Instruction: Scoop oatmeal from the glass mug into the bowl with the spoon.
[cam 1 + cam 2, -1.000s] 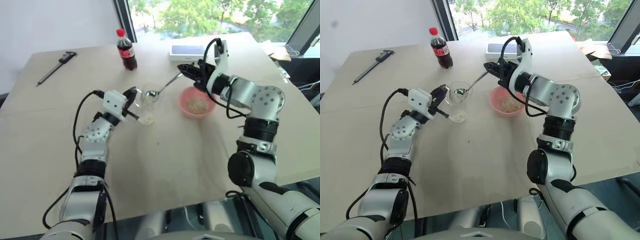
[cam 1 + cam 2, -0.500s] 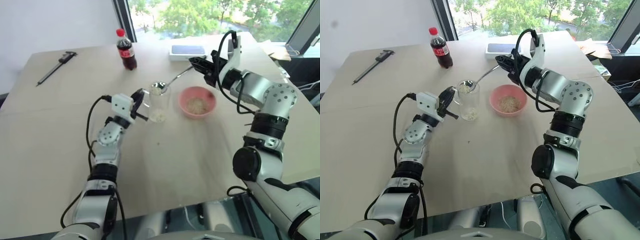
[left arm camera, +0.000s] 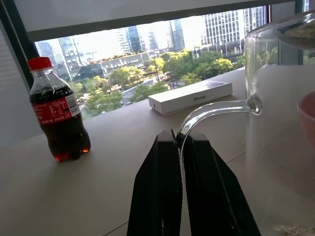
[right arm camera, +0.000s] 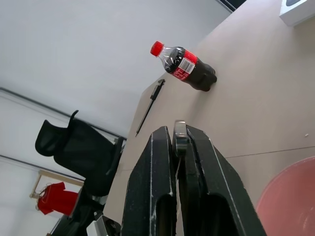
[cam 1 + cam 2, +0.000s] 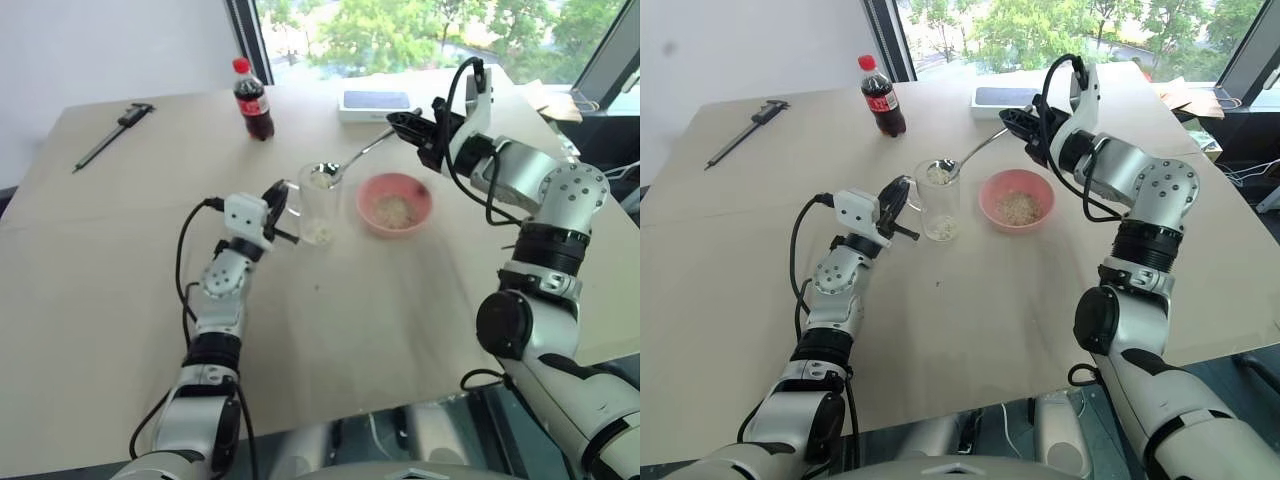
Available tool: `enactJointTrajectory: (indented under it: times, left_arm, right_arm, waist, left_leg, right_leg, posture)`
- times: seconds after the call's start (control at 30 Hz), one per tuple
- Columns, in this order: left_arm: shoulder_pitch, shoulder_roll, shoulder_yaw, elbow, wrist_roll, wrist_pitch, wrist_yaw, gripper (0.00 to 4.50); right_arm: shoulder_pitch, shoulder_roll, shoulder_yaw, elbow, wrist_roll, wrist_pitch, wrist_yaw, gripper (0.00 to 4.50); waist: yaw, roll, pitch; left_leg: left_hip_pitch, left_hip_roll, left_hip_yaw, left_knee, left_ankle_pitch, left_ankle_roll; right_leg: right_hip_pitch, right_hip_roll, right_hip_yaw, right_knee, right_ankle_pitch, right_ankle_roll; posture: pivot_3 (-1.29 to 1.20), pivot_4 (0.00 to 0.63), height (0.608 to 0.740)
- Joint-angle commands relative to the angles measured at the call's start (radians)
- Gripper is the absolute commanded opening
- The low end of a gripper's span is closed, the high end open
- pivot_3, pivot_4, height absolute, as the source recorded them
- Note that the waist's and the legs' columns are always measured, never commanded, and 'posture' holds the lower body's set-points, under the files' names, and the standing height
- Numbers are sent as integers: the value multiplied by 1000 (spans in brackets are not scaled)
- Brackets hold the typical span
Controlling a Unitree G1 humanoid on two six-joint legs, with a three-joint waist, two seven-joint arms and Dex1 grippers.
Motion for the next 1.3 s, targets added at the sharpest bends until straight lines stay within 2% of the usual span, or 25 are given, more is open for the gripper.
enactJointTrajectory:
  times: [0.03,0.33,0.63,0.87,1.07,1.3]
  left_arm:
    - [13,11,6,-51,-6,-27,-4,47]
    - [18,9,-10,-39,3,-34,-30,47]
    - [13,6,-6,-28,0,-35,-30,47]
    - [30,14,6,-52,-2,-30,-18,47]
    - [66,14,29,-92,-16,1,20,47]
    - [121,7,33,-182,-12,46,70,47]
  right_arm:
    - [-21,5,-20,-21,55,-12,-29,0]
    - [-47,18,-94,1,206,-22,-180,0]
    - [-53,-71,-89,25,284,-49,-232,0]
    - [-30,-196,-85,89,266,-85,-191,0]
    - [28,-242,-53,99,222,-113,-142,0]
    - [124,-326,183,-38,19,-170,73,0]
  waist:
    - [0,0,0]
    - [1,0,0]
    - [2,0,0]
    - [2,0,0]
    - [2,0,0]
    - [2,0,0]
  left_leg:
    - [0,0,0,0,0,0]
    - [0,0,0,0,0,0]
    - [0,0,0,0,0,0]
    - [0,0,1,0,0,0]
    - [1,1,3,0,0,1]
    - [1,1,5,0,-1,2]
  right_leg:
    - [0,0,0,0,0,0]
    - [0,0,0,0,0,0]
    - [0,0,0,0,0,0]
    - [0,0,1,0,0,0]
    - [0,0,3,0,0,0]
    - [0,0,5,0,0,0]
  posture:
    - [0,150,740]
    - [0,150,740]
    - [0,150,740]
    - [0,150,740]
    - [0,150,740]
    - [0,150,740]
